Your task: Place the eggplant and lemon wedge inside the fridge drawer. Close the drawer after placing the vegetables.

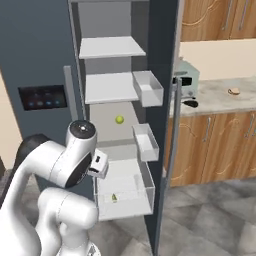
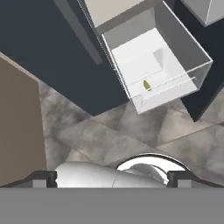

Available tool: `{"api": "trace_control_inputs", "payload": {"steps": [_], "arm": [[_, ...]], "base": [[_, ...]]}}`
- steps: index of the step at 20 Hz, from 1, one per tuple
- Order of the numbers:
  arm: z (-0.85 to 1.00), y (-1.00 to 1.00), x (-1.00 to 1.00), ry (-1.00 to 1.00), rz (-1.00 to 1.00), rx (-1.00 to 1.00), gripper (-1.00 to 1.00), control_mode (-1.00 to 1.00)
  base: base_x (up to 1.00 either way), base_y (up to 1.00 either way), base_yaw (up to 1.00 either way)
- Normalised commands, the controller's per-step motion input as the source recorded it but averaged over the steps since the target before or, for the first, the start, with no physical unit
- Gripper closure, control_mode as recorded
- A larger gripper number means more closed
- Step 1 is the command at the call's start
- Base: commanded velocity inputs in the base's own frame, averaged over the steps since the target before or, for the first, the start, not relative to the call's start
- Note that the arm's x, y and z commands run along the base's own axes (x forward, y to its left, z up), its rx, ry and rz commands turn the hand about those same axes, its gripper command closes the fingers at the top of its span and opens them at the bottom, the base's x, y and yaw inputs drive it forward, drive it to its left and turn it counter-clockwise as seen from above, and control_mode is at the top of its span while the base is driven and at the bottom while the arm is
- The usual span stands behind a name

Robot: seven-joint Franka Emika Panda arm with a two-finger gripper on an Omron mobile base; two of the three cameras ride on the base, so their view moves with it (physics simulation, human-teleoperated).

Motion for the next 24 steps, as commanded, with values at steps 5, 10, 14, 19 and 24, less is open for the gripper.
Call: {"api": "trace_control_inputs", "payload": {"steps": [5, 10, 14, 19, 24], "arm": [[0.0, 0.0, 0.0, 0.0, 0.0, 0.0, -1.0, 1.0], [0.0, 0.0, 0.0, 0.0, 0.0, 0.0, -1.0, 1.0], [0.0, 0.0, 0.0, 0.0, 0.0, 0.0, -1.0, 1.0], [0.0, 0.0, 0.0, 0.0, 0.0, 0.0, -1.0, 1.0], [0.0, 0.0, 0.0, 0.0, 0.0, 0.0, -1.0, 1.0]], "base": [[-0.28, -0.69, -0.64], [0.06, -0.93, -0.61], [0.62, -0.36, -0.47], [0.99, 0.0, -0.19], [1.0, -0.53, 0.05]]}}
